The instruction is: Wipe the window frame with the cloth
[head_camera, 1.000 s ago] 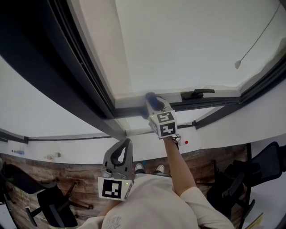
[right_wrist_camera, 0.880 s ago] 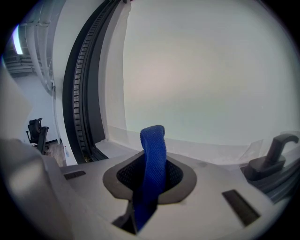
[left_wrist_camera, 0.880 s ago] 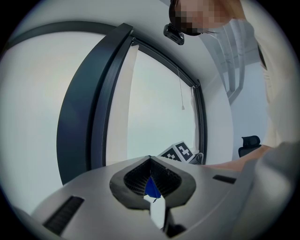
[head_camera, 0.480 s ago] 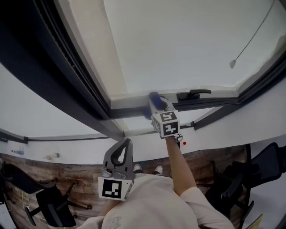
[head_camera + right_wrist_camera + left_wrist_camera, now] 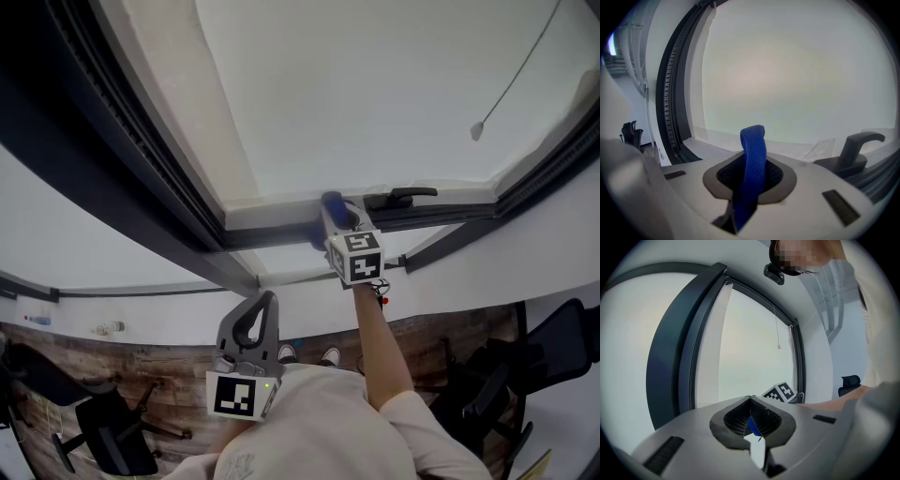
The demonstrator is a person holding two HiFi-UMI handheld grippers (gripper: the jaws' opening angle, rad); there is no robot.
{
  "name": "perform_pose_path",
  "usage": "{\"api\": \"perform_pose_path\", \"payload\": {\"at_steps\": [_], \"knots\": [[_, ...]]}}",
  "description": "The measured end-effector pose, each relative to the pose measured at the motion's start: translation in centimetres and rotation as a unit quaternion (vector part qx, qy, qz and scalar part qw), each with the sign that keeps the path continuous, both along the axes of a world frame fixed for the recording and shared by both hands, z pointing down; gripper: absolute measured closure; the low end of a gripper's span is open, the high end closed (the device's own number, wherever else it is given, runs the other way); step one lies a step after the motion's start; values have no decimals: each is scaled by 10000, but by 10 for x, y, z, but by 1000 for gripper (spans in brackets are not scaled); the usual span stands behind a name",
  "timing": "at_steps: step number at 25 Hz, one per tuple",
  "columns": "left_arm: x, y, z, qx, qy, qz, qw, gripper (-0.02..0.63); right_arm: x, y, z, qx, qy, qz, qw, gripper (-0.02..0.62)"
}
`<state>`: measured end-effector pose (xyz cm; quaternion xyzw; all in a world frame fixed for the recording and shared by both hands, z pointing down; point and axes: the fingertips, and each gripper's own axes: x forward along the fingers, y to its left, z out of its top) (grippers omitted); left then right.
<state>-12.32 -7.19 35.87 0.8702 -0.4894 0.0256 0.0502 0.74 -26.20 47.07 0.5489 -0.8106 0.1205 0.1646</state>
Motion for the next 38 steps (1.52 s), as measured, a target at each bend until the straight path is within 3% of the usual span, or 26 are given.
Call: {"api": "perform_pose_path", "payload": {"at_steps": [16,25,38], "knots": [[9,4,-2,-2,13,45,10000,597,52,-1,0,-14,-56,420,9991,526],[5,6,-2,-15,25,7,10000,597,53,-1,0,22,-34,539,9985,526],[2,5,-5,-63,175,7,9998,597,48,3,-4,216,-319,124,9992,517]]}}
